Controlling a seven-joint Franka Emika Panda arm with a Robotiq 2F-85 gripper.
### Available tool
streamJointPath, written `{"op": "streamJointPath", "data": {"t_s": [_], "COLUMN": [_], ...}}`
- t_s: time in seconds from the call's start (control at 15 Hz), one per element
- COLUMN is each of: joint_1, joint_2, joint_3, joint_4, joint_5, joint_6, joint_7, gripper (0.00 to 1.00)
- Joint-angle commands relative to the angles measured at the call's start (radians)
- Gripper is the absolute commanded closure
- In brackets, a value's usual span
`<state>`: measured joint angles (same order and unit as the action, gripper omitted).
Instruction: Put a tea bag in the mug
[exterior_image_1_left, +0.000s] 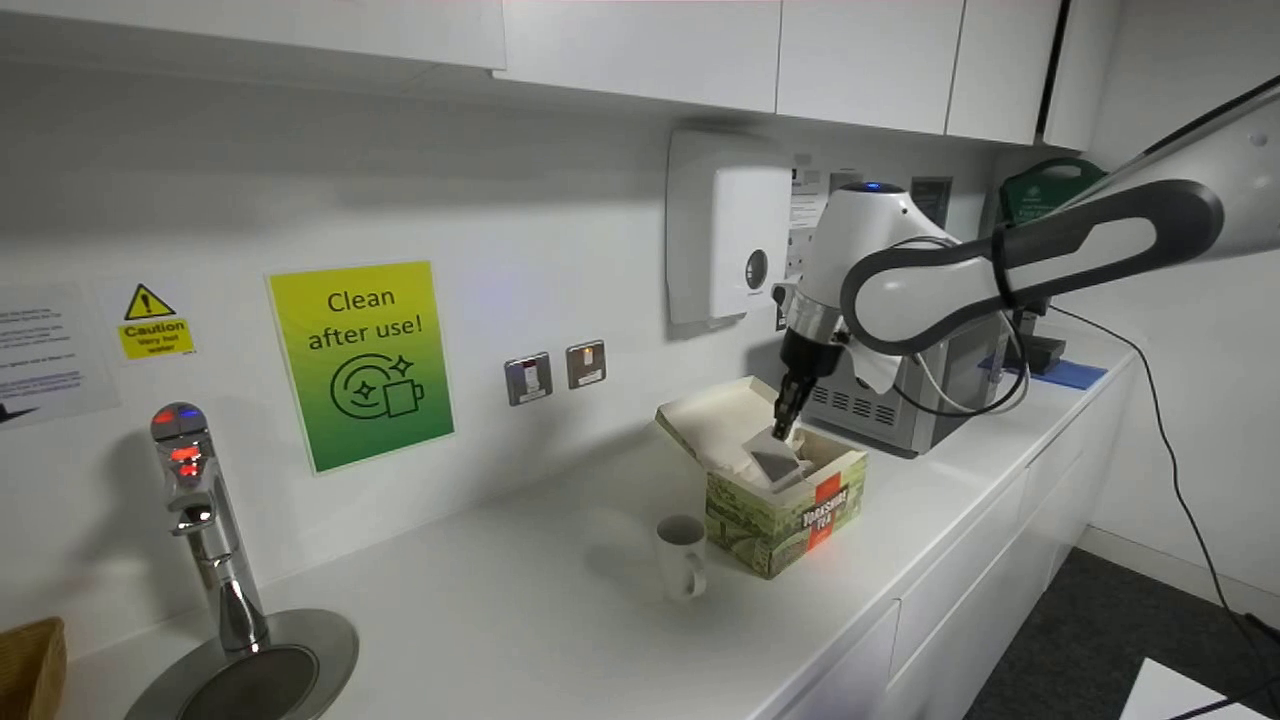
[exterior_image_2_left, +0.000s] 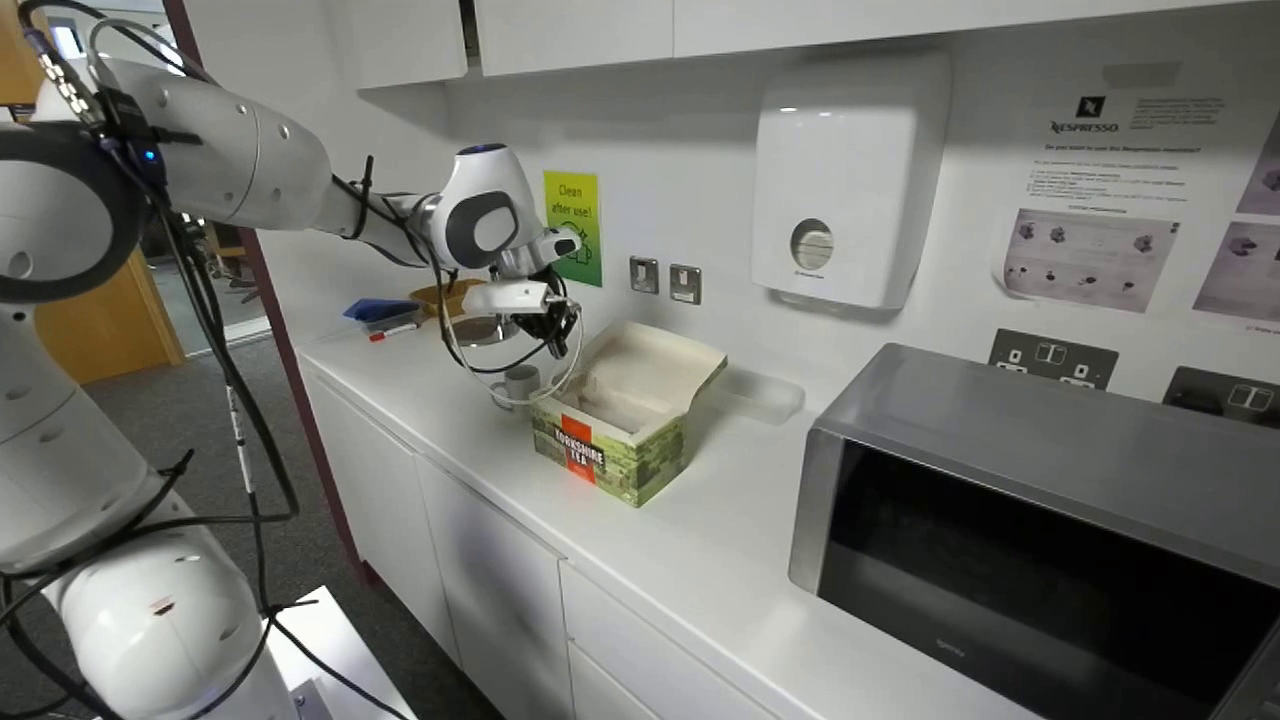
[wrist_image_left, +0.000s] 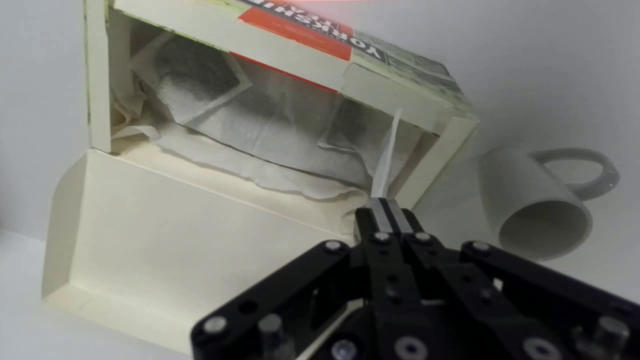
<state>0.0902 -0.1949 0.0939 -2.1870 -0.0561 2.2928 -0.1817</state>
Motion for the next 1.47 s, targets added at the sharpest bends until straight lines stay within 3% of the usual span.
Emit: {"op": "streamJointPath", "data": {"t_s": [0.0,1.13,1.4], "joint_1": [0.024,0.068,0.097], "joint_2": [-0.052,0.117,0.128], "joint_3": [0.023,0.128,0.139], "joint_4": [-0.024,0.092,0.101], "joint_5": [-0.028,-0.236,-0.203], "joint_6": [0.011,-0.008,-0.006], "joint_7": [0.009,0.15,0.117], "gripper": [1.0,1.0,1.0]}}
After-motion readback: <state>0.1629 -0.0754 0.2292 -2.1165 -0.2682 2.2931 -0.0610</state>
